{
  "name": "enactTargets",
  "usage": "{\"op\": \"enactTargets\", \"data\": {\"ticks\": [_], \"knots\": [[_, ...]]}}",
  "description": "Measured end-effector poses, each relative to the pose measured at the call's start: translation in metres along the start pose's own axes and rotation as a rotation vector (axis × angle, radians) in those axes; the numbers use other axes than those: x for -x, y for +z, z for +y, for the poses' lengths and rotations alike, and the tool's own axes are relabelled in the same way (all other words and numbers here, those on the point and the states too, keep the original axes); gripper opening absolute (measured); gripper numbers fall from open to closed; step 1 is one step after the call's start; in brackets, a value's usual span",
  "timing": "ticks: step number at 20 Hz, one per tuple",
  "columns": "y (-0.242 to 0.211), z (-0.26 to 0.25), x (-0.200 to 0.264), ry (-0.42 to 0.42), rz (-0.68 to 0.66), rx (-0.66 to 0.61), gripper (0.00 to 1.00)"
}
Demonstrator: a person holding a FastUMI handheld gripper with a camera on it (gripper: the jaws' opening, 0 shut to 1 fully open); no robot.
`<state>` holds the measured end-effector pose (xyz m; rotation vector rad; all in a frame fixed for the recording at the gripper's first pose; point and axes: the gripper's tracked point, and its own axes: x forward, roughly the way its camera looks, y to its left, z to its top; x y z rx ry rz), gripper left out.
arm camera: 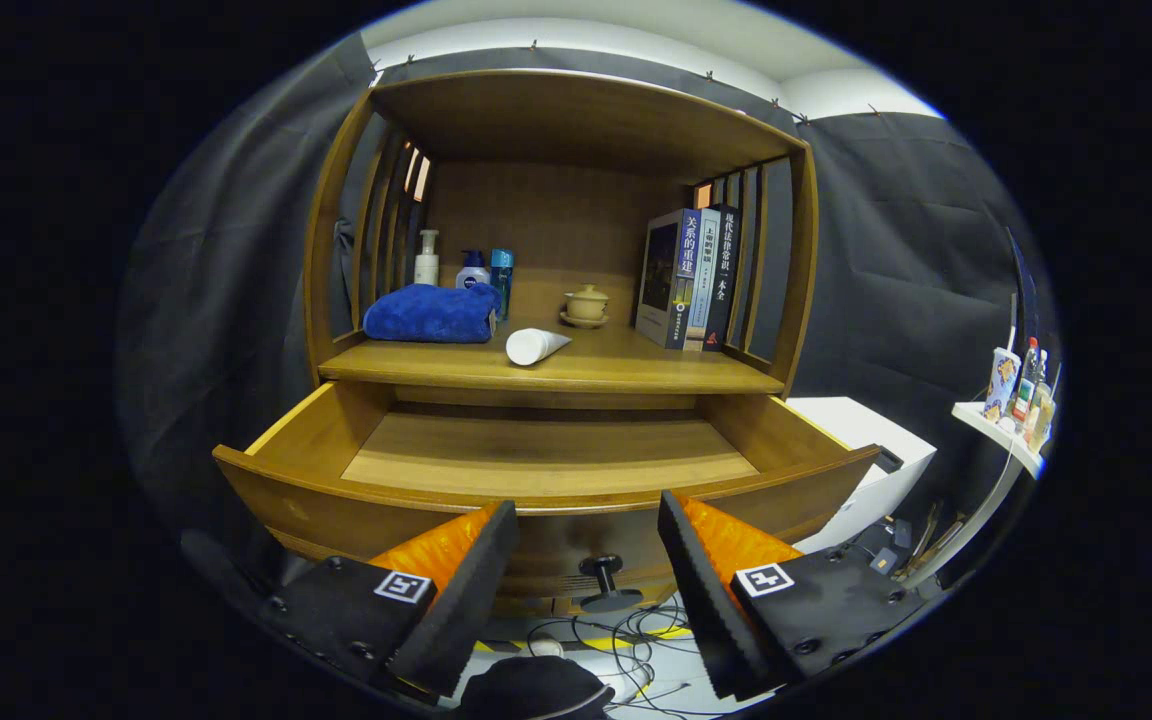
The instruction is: Pull open the drawer, take out the items inside it, and place them on the countertop above the cabinet.
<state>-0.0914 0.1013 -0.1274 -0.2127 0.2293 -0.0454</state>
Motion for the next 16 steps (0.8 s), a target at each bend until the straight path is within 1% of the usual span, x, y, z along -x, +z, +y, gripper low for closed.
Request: {"op": "enactTargets", "data": {"ticks": [4,5,7,11,16], "knots": [[0.014,0.004,-0.018,0.004,-0.028,0.003,0.95],[0.012,0.001,-0.023,0.001,-0.008,0.027,0.95],[0.016,0.001,-0.025,-0.002,-0.021,0.040,0.94],[0.017,0.006,-0.043,-0.002,-0.018,-0.038,0.95],[0.026,0.009,-0.066,-0.003,-0.007,-0.015,0.95]]}}
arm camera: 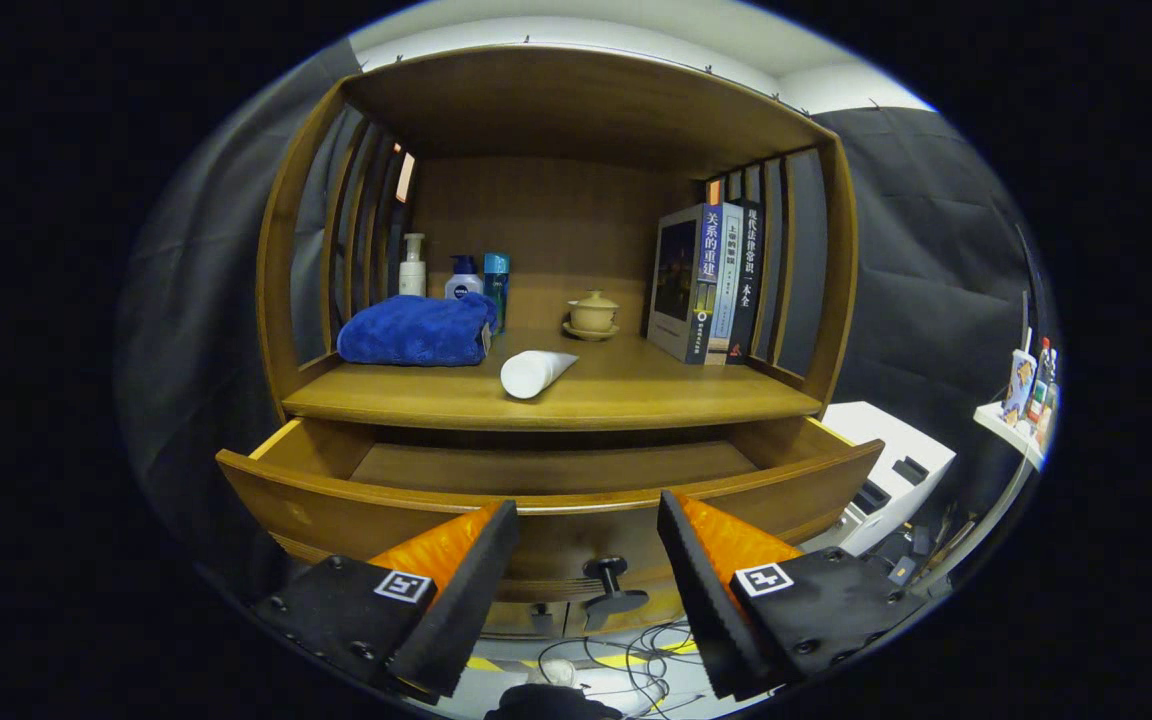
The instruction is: Pull open the drawer, take out the items inside it, and place them on the countertop above the cabinet.
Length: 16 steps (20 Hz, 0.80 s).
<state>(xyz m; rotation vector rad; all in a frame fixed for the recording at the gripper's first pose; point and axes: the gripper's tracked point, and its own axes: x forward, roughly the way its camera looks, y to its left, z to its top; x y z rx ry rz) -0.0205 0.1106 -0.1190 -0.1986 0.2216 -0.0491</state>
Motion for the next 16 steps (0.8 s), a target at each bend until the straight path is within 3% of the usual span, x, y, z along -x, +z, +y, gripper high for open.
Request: {"op": "enactTargets", "data": {"ticks": [16], "knots": [[0.015,0.009,-0.049,0.016,0.017,0.012,0.95]]}}
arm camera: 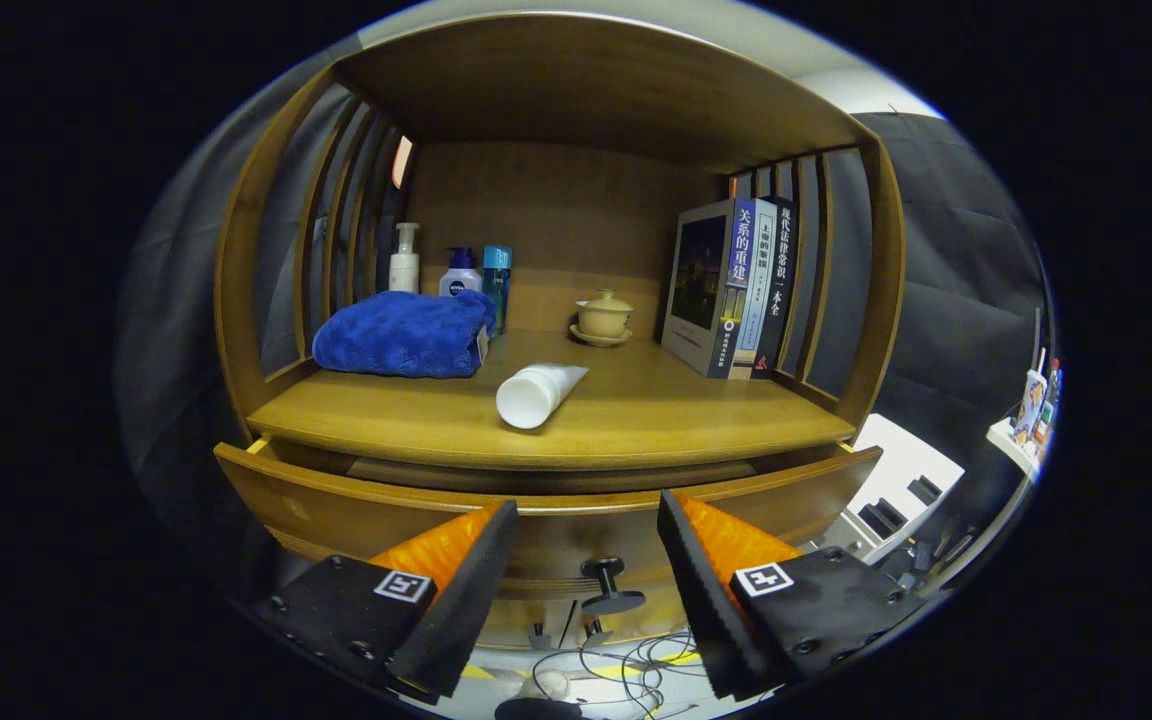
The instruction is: Pull open the drawer, take out the items inside it, and place them on the countertop above the cabinet.
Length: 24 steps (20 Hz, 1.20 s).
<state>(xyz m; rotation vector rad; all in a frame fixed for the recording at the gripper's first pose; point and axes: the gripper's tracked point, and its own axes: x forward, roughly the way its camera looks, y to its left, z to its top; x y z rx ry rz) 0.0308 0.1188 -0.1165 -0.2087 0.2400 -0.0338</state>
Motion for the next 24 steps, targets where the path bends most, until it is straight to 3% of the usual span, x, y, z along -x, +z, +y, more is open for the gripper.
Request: {"op": "enactTargets", "data": {"ticks": [5,10,11,24], "knots": [[0.007,0.007,-0.023,0.012,0.019,-0.073,0.95],[0.005,-0.002,-0.025,0.028,0.044,-0.062,0.92],[0.008,-0.006,-0.026,0.018,0.039,-0.066,1.00],[0.163,-0.015,0.070,0.044,-0.179,-0.129,0.99]]}}
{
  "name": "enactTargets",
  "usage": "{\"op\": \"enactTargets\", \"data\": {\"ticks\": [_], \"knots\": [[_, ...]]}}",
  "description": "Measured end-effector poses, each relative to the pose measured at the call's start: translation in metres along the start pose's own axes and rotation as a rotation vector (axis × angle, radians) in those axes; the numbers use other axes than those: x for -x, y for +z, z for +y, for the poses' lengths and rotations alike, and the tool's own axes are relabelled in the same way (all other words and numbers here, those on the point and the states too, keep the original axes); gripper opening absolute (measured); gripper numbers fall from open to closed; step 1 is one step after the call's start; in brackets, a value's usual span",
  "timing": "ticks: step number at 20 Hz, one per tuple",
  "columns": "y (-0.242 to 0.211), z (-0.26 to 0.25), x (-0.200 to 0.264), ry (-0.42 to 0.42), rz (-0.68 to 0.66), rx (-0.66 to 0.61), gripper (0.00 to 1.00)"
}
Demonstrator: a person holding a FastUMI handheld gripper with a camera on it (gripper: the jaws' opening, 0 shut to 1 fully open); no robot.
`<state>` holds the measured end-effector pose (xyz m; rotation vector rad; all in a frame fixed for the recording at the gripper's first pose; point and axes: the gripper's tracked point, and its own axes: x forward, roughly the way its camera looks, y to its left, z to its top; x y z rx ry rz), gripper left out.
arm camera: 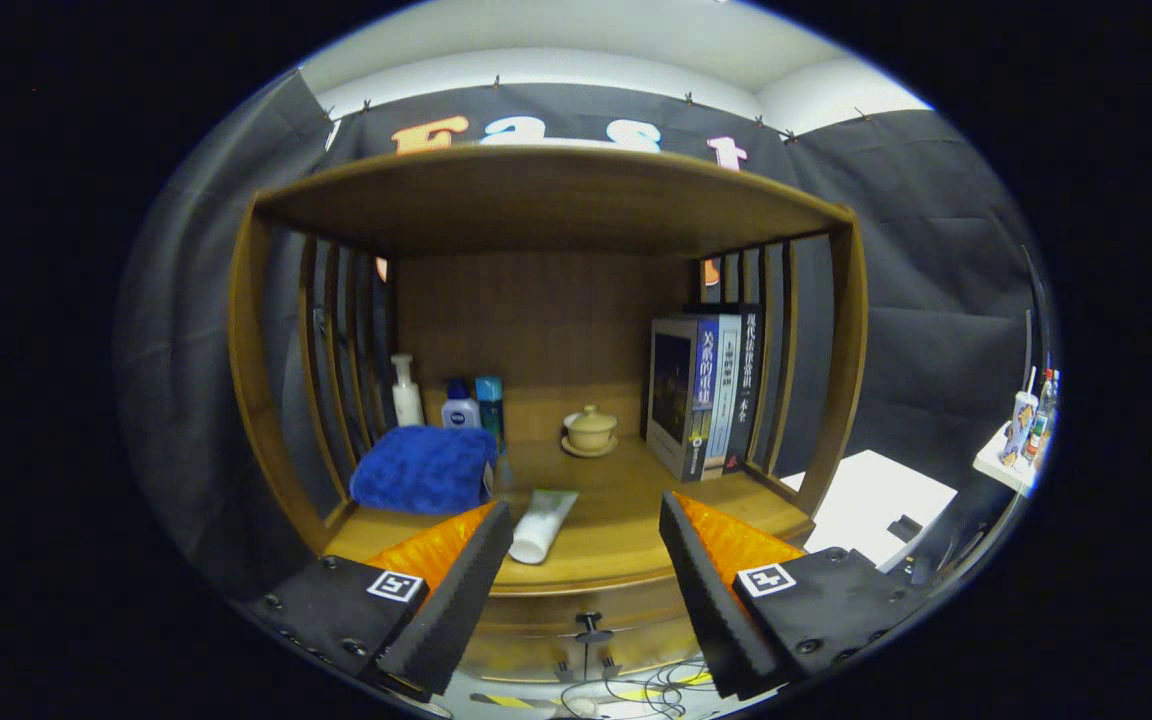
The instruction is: Pull open the drawer, take out the items inside it, and place them on the countertop above the cabinet.
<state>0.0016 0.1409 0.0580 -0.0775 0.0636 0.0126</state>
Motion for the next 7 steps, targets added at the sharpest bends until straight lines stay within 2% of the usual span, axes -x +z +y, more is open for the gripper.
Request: {"op": "enactTargets", "data": {"ticks": [4,7], "knots": [[0.013,0.017,0.014,0.052,-0.014,-0.042,0.99],[0.013,0.017,0.015,0.045,-0.021,-0.024,0.99]]}}
